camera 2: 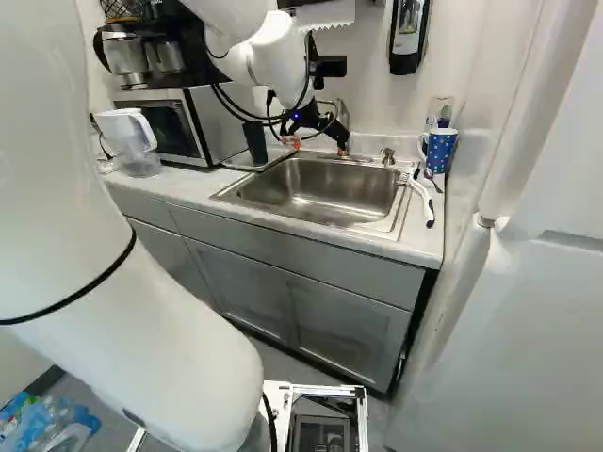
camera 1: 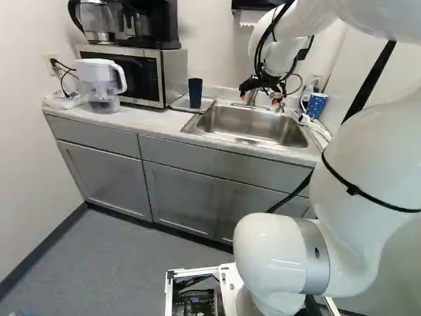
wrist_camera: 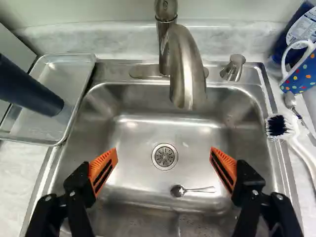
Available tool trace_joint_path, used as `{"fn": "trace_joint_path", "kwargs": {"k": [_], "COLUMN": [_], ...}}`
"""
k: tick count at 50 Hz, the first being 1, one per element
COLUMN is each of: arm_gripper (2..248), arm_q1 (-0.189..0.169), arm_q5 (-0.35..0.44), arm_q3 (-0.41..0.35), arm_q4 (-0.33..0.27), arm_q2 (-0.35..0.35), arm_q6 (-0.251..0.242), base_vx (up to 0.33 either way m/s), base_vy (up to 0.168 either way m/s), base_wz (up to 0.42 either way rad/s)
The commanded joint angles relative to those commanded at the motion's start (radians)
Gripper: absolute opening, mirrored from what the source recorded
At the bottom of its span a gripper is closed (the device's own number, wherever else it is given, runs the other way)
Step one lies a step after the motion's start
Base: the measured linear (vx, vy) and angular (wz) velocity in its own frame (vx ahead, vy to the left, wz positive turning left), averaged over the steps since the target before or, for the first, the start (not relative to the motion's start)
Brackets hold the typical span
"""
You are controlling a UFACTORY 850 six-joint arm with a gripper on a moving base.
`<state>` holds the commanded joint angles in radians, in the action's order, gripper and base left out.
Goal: Rinse the cup and place it in the tray
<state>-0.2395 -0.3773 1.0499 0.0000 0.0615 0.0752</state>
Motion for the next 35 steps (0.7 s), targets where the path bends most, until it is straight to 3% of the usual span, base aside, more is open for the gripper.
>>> {"fn": "trace_joint_path", "kwargs": {"k": [35], "arm_gripper": [247], "arm_q1": [0.0], "arm_q5": [0.0], "arm_q3": [0.0], "arm_q4": [0.0], "arm_q2": [0.0], "arm_q6": [0.0], "base_vx": [-0.019], "base_vy": [-0.001], "base_wz": [0.0]}}
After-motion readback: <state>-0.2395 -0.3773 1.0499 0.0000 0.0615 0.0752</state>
